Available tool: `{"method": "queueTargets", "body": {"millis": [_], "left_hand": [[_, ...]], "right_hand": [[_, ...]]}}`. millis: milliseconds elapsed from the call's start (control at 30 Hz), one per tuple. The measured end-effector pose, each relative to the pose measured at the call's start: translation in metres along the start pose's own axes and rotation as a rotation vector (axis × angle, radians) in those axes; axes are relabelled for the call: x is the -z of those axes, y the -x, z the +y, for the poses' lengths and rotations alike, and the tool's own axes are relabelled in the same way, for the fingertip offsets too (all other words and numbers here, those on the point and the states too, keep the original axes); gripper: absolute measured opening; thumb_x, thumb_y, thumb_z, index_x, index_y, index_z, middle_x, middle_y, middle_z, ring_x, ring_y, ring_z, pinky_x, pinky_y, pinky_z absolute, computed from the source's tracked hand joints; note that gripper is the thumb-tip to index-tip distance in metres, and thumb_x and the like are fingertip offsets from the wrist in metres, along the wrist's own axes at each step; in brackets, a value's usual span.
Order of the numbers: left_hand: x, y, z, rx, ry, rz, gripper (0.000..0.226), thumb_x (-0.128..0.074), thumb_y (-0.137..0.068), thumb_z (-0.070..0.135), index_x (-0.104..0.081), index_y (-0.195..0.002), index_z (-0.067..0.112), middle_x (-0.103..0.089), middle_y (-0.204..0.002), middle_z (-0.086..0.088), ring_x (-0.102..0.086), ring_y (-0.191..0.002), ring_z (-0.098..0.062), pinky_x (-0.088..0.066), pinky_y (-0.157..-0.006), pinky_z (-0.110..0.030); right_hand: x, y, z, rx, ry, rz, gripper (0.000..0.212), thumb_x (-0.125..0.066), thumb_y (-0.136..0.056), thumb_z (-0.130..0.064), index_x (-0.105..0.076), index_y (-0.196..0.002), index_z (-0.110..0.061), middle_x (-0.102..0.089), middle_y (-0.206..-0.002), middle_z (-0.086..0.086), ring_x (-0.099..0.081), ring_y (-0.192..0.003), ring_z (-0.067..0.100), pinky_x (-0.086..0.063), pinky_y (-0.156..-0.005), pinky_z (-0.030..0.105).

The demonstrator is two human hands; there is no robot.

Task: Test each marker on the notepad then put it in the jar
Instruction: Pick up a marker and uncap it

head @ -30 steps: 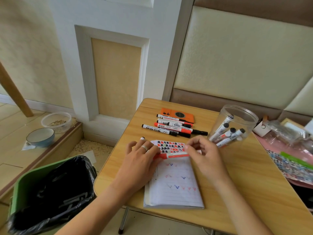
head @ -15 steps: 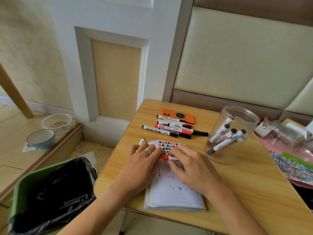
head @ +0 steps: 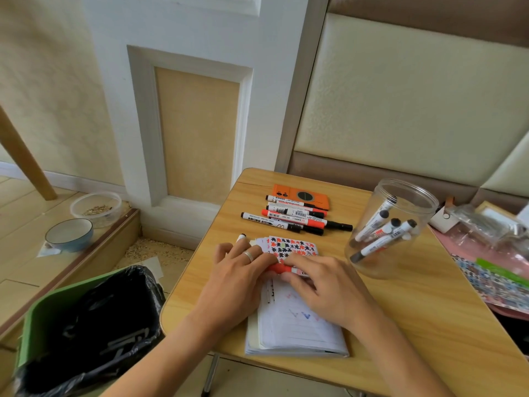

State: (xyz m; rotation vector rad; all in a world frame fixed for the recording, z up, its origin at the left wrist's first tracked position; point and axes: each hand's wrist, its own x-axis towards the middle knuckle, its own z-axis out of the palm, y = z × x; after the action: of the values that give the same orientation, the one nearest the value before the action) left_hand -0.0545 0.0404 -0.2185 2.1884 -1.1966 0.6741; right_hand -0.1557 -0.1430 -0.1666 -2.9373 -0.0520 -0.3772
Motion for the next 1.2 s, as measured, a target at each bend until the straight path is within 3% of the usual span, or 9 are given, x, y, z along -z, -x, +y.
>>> {"method": "queueTargets", "body": {"millis": [133, 333, 567, 667, 733, 833, 967, 1067, 1200], "left_hand": [[0.002, -0.001, -0.002, 0.075, 0.054, -0.067, 0.017, -0.049, -0.098, 0.036, -0.062, -0.107, 0.033, -0.058, -0.103, 0.014, -0.053, -0.109, -0.016, -0.035, -0.093, -0.040], [0.004, -0.003, -0.001, 0.098, 0.131, -0.111, 0.020, -0.049, -0.092, 0.040, -0.062, -0.105, 0.031, -0.056, -0.106, 0.015, -0.050, -0.110, -0.010, -0.033, -0.102, -0.039], [0.004, -0.005, 0.002, -0.042, 0.087, -0.300, 0.018, -0.058, -0.087, 0.042, -0.058, -0.104, 0.035, -0.058, -0.104, 0.017, -0.054, -0.105, -0.008, -0.032, -0.104, -0.036], [0.003, -0.005, 0.002, -0.070, 0.076, -0.343, 0.027, -0.057, -0.087, 0.044, -0.058, -0.113, 0.038, -0.058, -0.113, 0.017, -0.054, -0.110, -0.009, -0.032, -0.106, -0.038], [0.004, -0.006, 0.001, -0.098, 0.090, -0.368, 0.033, -0.055, -0.090, 0.043, -0.057, -0.123, 0.042, -0.057, -0.126, 0.017, -0.052, -0.119, -0.008, -0.029, -0.110, -0.036], [0.004, -0.006, 0.000, -0.151, 0.100, -0.427, 0.040, -0.049, -0.097, 0.040, -0.051, -0.136, 0.046, -0.052, -0.142, 0.015, -0.046, -0.131, -0.006, -0.023, -0.114, -0.029], [0.003, -0.008, -0.001, -0.186, 0.107, -0.479, 0.045, -0.044, -0.099, 0.037, -0.047, -0.143, 0.047, -0.048, -0.148, 0.016, -0.044, -0.136, -0.008, -0.026, -0.118, -0.036], [0.002, -0.009, 0.000, -0.193, 0.109, -0.485, 0.045, -0.042, -0.096, 0.034, -0.051, -0.139, 0.045, -0.050, -0.143, 0.016, -0.046, -0.132, -0.008, -0.029, -0.115, -0.038], [0.001, -0.009, 0.001, -0.186, 0.124, -0.475, 0.045, -0.043, -0.092, 0.034, -0.055, -0.134, 0.041, -0.052, -0.139, 0.014, -0.046, -0.130, -0.008, -0.032, -0.112, -0.040]], "right_hand": [[0.001, 0.002, 0.012, -0.098, -0.133, 0.011, 0.026, -0.048, -0.102, -0.040, -0.063, -0.122, -0.033, -0.066, -0.108, -0.015, -0.062, -0.094, 0.006, -0.055, -0.078, 0.034], [-0.004, 0.006, 0.020, -0.203, -0.324, 0.115, 0.017, -0.058, -0.101, -0.020, -0.067, -0.115, -0.026, -0.071, -0.099, -0.016, -0.064, -0.094, -0.008, -0.045, -0.072, 0.006], [-0.017, 0.003, 0.018, -0.190, -0.404, 0.153, 0.014, -0.056, -0.101, -0.021, -0.065, -0.112, -0.026, -0.074, -0.091, -0.013, -0.070, -0.088, 0.003, -0.055, -0.074, 0.029], [-0.016, 0.001, 0.023, -0.242, -0.556, 0.232, 0.019, -0.058, -0.103, -0.021, -0.057, -0.119, -0.031, -0.071, -0.090, -0.013, -0.071, -0.074, 0.014, -0.059, -0.064, 0.041], [-0.012, 0.001, 0.026, -0.302, -0.759, 0.291, 0.025, -0.060, -0.103, -0.012, -0.051, -0.117, -0.031, -0.069, -0.091, -0.003, -0.067, -0.062, 0.021, -0.057, -0.055, 0.038], [-0.006, -0.001, 0.029, -0.418, -1.051, 0.328, 0.018, -0.056, -0.103, -0.003, -0.060, -0.111, -0.019, -0.069, -0.103, 0.022, -0.068, -0.064, 0.025, -0.057, -0.059, 0.035], [-0.006, -0.002, 0.036, -0.552, -1.511, 0.271, 0.035, -0.044, -0.104, 0.002, -0.070, -0.121, -0.012, -0.073, -0.108, 0.022, -0.072, -0.081, 0.028, -0.058, -0.070, 0.036], [-0.008, -0.002, 0.039, -0.517, -1.478, 0.258, 0.032, -0.053, -0.100, 0.004, -0.069, -0.122, -0.013, -0.074, -0.099, 0.014, -0.072, -0.081, 0.025, -0.058, -0.069, 0.031], [-0.014, -0.004, 0.034, -0.529, -1.258, 0.279, 0.004, -0.063, -0.100, -0.015, -0.066, -0.101, -0.012, -0.057, -0.068, 0.003, -0.054, -0.058, 0.015, -0.041, -0.050, 0.021]]}}
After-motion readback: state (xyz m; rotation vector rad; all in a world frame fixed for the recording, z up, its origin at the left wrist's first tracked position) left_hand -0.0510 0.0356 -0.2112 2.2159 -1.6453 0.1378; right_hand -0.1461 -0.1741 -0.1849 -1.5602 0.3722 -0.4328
